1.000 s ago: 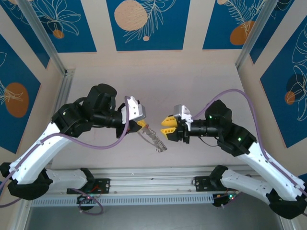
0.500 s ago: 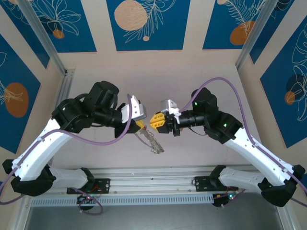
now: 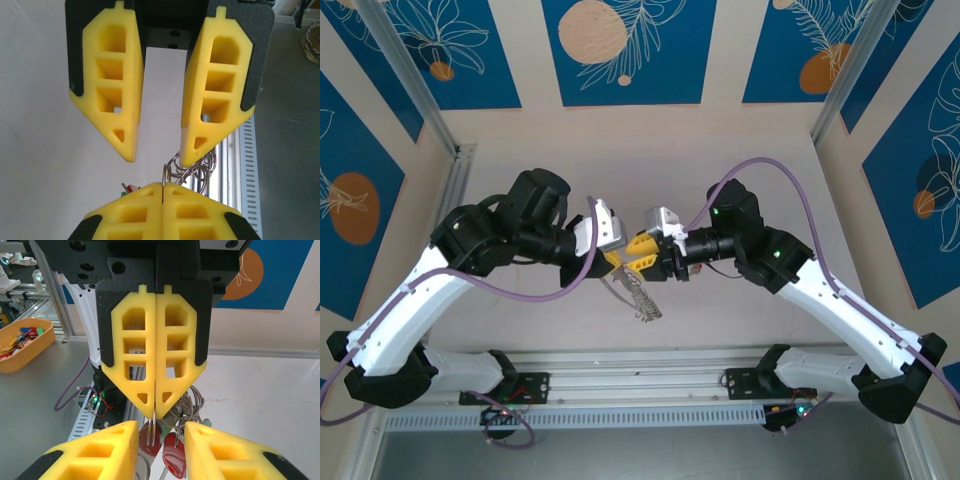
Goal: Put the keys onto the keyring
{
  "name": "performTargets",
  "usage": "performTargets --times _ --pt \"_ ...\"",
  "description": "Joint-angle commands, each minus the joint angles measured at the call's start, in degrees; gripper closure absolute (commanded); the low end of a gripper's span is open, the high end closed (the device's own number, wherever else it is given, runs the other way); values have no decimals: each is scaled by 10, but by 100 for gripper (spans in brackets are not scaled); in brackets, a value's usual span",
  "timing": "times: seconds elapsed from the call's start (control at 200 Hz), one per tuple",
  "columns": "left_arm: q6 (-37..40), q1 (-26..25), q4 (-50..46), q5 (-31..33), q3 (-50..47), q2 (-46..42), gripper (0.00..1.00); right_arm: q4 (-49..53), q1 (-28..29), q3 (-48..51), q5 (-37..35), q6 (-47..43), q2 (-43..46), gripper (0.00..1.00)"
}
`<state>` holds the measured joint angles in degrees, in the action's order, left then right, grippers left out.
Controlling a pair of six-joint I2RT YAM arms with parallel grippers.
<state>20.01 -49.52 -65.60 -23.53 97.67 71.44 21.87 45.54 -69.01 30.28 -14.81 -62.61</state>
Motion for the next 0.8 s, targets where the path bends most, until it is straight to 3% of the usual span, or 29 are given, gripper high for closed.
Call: performTargets --times 0.0,0.12,0.595,0.795 --pt "8 0 14 -10 17 -2 100 1 4 -17 15 -4 -4 69" --pt "8 0 18 -12 16 -3 100 6 4 -22 17 -9 -15 71" --pt "6 0 37 -9 2 -8 100 29 6 -32 38 -24 -27 100" --pt "2 0 54 -2 -7 -13 100 28 1 -29 33 -25 -26 100"
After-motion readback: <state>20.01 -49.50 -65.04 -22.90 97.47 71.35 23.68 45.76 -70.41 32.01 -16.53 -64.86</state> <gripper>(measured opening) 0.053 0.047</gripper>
